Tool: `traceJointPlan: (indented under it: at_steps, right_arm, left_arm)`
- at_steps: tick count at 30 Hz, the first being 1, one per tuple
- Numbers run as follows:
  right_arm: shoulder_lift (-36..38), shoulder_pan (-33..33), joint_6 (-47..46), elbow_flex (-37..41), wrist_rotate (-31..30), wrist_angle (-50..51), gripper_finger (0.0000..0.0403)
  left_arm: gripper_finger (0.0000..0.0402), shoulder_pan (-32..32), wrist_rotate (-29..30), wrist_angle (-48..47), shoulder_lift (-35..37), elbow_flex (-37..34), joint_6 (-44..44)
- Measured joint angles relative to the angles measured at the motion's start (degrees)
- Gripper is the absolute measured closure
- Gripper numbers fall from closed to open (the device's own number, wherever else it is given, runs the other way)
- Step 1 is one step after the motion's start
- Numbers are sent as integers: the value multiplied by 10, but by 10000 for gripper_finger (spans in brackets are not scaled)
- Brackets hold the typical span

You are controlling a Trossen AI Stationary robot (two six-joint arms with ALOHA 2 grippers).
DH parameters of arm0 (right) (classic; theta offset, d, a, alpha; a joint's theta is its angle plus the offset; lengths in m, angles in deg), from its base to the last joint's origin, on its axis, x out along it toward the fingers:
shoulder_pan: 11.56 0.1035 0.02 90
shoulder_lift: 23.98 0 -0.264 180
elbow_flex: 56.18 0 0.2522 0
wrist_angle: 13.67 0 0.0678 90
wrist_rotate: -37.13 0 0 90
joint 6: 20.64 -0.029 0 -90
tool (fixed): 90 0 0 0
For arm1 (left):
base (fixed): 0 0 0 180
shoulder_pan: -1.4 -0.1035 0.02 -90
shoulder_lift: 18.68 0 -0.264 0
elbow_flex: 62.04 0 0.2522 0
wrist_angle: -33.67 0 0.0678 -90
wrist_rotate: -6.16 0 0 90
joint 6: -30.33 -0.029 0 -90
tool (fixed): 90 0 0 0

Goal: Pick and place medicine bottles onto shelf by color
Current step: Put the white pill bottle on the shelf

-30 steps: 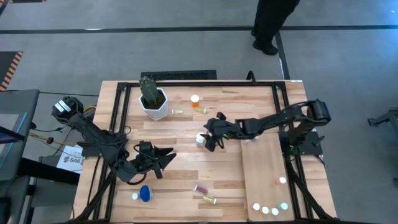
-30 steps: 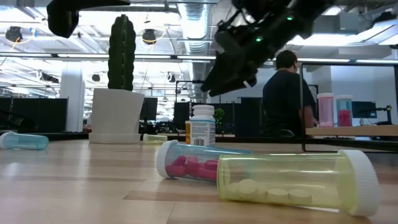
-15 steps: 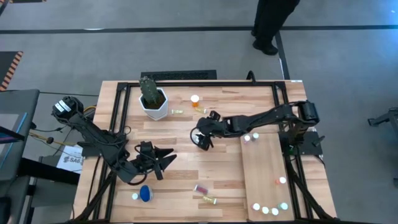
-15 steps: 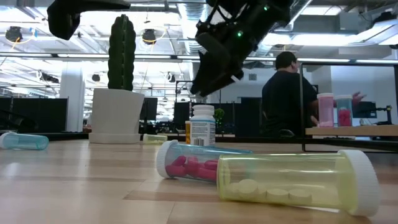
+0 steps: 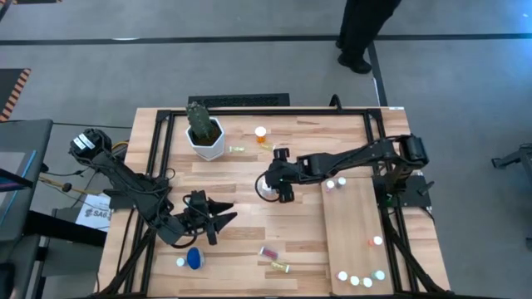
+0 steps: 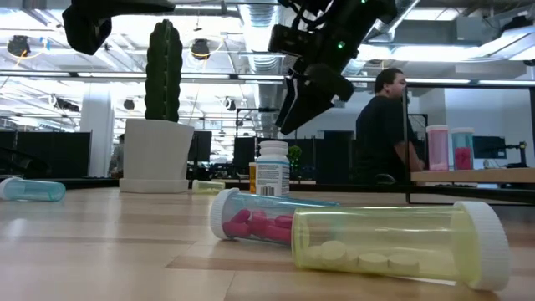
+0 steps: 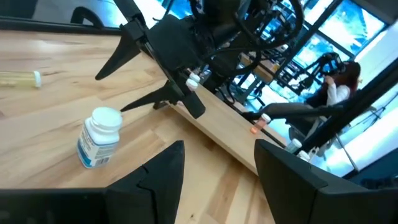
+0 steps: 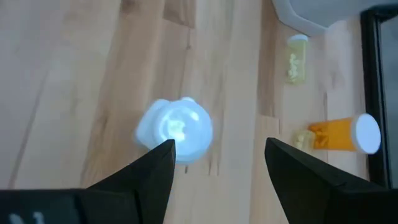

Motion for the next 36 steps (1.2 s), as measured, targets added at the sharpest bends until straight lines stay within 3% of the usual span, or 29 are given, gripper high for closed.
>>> traceJointPlan:
  at_steps: [10, 15, 19, 27, 36]
  right_arm:
    - [0, 17, 12, -38, 21, 68, 124]
    - [-1, 8, 17, -58, 82, 75, 89]
    - [-7, 1, 79, -58, 130, 73, 60]
    - [-7, 0, 175, -59, 132, 64, 46]
    - [-7, -11, 186, -58, 131, 49, 46]
  left_arm:
    - [219, 0, -5, -11, 0, 0, -8]
    - [219, 0, -4, -13, 0, 0, -6]
    - [219, 0, -4, -13, 0, 0, -6]
    - [219, 0, -4, -23, 0, 0, -4]
    - [219, 0, -4, -27, 0, 0, -4]
